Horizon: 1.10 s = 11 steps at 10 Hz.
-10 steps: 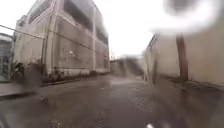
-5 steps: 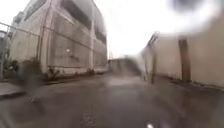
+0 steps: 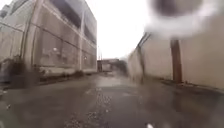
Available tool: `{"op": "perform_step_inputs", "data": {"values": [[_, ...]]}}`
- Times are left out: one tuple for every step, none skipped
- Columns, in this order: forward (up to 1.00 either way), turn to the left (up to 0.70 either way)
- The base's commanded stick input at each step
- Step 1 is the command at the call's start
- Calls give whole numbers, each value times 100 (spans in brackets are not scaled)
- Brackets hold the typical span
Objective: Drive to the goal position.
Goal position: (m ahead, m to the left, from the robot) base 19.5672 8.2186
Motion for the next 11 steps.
{"op": "perform_step_inputs", "data": {"values": [[50, -43], [50, -43], [50, -43], [50, -43], [50, -43], [50, -43], [50, -25], [50, 0], [50, 7], [50, 7], [50, 7]]}}
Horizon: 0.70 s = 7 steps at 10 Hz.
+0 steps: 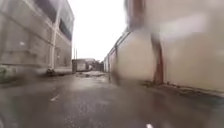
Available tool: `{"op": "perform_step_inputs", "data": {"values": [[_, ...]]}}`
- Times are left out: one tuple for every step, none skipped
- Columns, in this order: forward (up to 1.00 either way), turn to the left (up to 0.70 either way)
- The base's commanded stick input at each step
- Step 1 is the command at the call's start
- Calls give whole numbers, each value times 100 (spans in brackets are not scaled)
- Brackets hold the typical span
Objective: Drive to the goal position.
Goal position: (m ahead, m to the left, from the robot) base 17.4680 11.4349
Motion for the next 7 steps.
{"op": "perform_step_inputs", "data": {"values": [[50, 7], [50, 7], [50, 7], [50, 7], [50, 7], [50, 7], [50, 7]]}}
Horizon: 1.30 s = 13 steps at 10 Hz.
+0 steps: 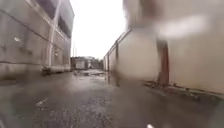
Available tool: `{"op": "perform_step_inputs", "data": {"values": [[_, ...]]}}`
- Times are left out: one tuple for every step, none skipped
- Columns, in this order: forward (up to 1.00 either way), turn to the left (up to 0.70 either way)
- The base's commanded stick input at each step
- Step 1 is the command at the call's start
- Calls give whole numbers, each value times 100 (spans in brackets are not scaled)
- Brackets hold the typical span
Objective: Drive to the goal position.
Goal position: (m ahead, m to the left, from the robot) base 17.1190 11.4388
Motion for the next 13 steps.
{"op": "perform_step_inputs", "data": {"values": [[50, 7], [50, 7], [50, 7], [50, 7], [50, 7], [50, 7], [50, 7], [50, 7], [50, 7], [50, 7], [50, 7], [50, 7], [50, 7]]}}
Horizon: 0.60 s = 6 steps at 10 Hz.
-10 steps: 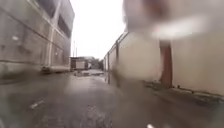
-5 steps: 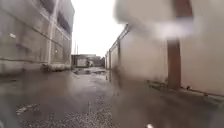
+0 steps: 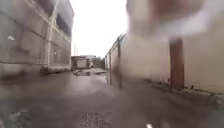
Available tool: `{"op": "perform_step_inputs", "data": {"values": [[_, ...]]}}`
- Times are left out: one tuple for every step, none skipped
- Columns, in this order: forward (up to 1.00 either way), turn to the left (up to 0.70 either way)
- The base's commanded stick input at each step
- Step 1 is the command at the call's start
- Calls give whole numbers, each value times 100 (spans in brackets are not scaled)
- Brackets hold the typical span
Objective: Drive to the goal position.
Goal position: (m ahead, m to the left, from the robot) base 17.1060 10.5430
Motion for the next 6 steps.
{"op": "perform_step_inputs", "data": {"values": [[50, 7], [50, 7], [50, 7], [50, 7], [50, 7], [50, 7]]}}
